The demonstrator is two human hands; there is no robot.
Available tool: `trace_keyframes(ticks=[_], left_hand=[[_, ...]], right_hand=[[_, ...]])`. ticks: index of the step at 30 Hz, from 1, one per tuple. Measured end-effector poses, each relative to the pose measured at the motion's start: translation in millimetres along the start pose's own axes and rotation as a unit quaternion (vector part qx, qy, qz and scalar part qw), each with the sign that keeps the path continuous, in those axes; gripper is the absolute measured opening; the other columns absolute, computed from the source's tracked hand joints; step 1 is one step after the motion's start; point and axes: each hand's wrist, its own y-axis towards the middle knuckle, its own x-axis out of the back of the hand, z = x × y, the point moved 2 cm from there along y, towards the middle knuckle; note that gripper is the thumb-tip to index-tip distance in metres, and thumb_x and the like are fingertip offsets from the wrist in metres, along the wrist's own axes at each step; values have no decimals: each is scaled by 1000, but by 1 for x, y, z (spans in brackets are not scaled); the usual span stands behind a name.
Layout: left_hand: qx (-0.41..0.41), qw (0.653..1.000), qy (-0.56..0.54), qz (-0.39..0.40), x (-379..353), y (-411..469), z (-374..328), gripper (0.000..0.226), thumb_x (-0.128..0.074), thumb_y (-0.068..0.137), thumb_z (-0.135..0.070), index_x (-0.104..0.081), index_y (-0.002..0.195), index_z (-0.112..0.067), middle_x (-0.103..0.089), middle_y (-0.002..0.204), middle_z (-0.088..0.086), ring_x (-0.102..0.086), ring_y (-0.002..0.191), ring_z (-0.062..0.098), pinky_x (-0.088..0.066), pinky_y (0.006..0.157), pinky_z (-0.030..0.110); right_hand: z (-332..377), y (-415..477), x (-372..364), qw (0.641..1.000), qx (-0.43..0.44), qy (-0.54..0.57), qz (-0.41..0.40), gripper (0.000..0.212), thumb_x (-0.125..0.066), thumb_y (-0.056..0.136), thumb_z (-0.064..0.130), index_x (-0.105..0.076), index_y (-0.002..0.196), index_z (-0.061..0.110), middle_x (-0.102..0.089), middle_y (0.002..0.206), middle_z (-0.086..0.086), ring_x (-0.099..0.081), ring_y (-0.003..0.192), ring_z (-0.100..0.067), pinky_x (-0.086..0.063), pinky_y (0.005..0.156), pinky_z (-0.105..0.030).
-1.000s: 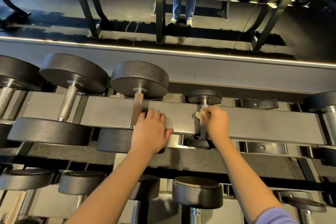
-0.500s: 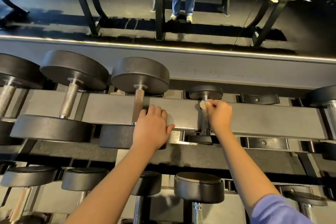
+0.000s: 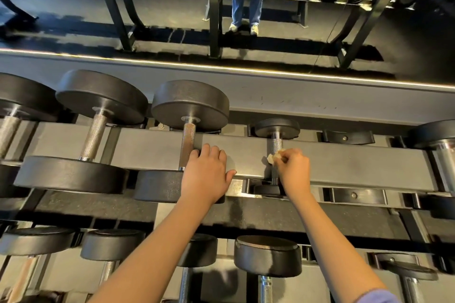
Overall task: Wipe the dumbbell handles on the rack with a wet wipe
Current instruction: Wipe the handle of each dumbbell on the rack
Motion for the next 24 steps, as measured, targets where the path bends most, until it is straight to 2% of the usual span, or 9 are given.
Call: trace_keyframes(ticks=[3, 8, 12, 15, 19, 22, 24], left_hand=[[-2, 1000, 4, -5, 1, 0, 0, 57, -24, 98, -51, -37, 137, -11, -46, 133, 8, -38, 124, 26, -36, 99, 39], [-4, 1000, 10, -10, 0, -1, 0, 57, -23, 99, -50, -37, 138, -11, -46, 133, 9, -39, 124, 26, -36, 99, 40], [2, 1000, 3, -18, -3, 2, 2, 55, -23, 100, -48, -38, 137, -11, -46, 132, 9, -40, 122, 25, -37, 99, 40], [5, 999, -17, -50, -4, 1, 2, 51, -26, 100, -46, -42, 134, -12, -49, 128, 7, -43, 118, 23, -38, 95, 36], [-8, 991, -81, -110, -5, -7, 7, 50, -25, 94, -40, -59, 118, -12, -62, 110, 4, -54, 104, 21, -44, 85, 33], [-12, 983, -118, -142, -5, -18, 17, 49, -29, 90, -38, -64, 114, -13, -66, 108, 3, -58, 106, 21, -47, 91, 37], [3, 981, -132, -144, -8, -28, 27, 49, -29, 92, -40, -64, 118, -15, -66, 114, 1, -56, 114, 21, -43, 99, 41]], right_hand=[[8, 25, -4, 999, 20, -19, -22, 13, -65, 87, 9, -72, 89, -1, -65, 95, -18, -61, 83, -27, -40, 70, -26], [11, 35, -6, 999, -9, -14, -30, 17, -65, 87, 11, -72, 97, 0, -65, 104, -16, -62, 91, -28, -47, 77, -32], [4, 20, -3, 998, -13, -54, 15, 12, -68, 84, 10, -73, 90, 1, -64, 100, -14, -61, 87, -28, -42, 71, -27], [1, 9, 5, 995, -61, -51, 61, 11, -70, 83, 10, -72, 87, 0, -66, 94, -10, -60, 82, -20, -40, 69, -22], [1, 1, 11, 984, -64, -86, 143, 11, -71, 82, 9, -73, 90, 2, -70, 95, -10, -65, 86, -20, -51, 76, -27], [11, -1, 17, 976, -74, -104, 175, 18, -65, 86, 9, -73, 101, 9, -71, 101, -10, -65, 91, -23, -52, 84, -31], [25, -5, 16, 985, -60, -68, 150, 20, -62, 87, 9, -73, 104, 11, -70, 102, -9, -64, 92, -23, -50, 82, -30]])
